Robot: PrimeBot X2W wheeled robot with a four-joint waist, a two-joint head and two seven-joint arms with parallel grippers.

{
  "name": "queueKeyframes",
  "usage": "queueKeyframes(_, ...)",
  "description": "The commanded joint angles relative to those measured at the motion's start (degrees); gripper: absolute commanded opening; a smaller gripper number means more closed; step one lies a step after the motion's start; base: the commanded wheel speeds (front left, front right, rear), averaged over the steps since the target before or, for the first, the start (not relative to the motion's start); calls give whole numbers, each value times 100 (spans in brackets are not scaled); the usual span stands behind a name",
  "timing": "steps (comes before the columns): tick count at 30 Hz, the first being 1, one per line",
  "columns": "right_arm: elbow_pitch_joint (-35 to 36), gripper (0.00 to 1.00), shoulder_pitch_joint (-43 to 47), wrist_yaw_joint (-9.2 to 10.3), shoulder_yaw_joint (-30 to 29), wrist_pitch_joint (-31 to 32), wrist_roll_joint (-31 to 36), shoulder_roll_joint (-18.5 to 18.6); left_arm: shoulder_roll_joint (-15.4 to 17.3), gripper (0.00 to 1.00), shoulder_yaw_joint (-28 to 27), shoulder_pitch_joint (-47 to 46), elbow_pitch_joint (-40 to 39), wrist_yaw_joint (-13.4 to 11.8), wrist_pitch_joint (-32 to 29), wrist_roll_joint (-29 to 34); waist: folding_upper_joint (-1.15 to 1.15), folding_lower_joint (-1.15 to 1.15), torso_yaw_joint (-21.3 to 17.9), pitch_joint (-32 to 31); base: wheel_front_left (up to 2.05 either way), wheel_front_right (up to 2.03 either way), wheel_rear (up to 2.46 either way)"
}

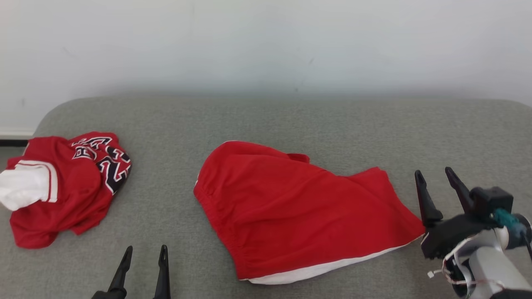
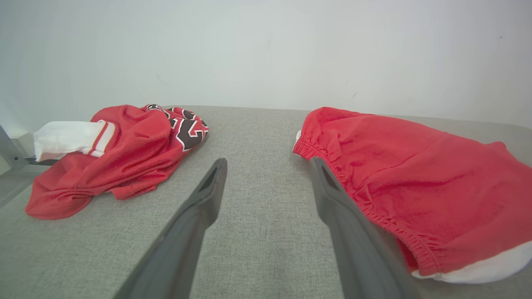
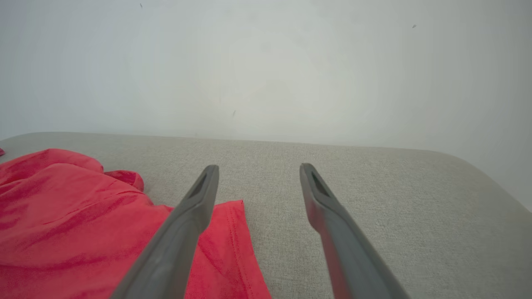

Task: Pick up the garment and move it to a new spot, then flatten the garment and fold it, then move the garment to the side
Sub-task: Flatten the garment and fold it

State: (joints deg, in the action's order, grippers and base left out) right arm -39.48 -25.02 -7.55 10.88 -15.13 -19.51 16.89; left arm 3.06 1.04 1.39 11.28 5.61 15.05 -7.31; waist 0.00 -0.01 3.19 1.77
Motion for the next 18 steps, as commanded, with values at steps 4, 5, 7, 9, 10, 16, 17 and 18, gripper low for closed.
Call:
queueKeyframes(4,733,100,595,13,-271,0,292,-193,13,100,-48,92,-18,34,19,33,0,1,-226,-114,0,0,0)
queueKeyframes(5,940,100,730,13,-345,-1,354,-245,11,100,-41,90,-15,23,19,48,0,1,-255,-123,0,0,0)
queueKeyframes(7,1479,100,1139,13,-522,-1,532,-424,11,100,-46,104,0,37,19,70,0,1,-318,-159,0,0,0)
queueKeyframes(9,1789,100,1388,13,-668,-1,630,-527,8,100,-41,100,0,51,19,79,0,1,-335,-174,0,0,0)
queueKeyframes(10,1945,100,1497,13,-730,-1,678,-584,8,100,-42,100,0,57,19,79,0,1,-343,-182,0,0,0)
queueKeyframes(16,2781,100,2151,13,-1042,-1,804,-908,3,100,-61,144,-19,84,19,100,0,1,-368,-240,0,0,0)
queueKeyframes(17,2908,100,2255,13,-1089,-1,800,-958,2,100,-66,148,-31,76,19,107,0,1,-368,-249,0,0,0)
queueKeyframes(18,3018,100,2358,13,-1122,-1,784,-1001,2,100,-75,149,-40,76,19,109,0,1,-367,-258,0,0,0)
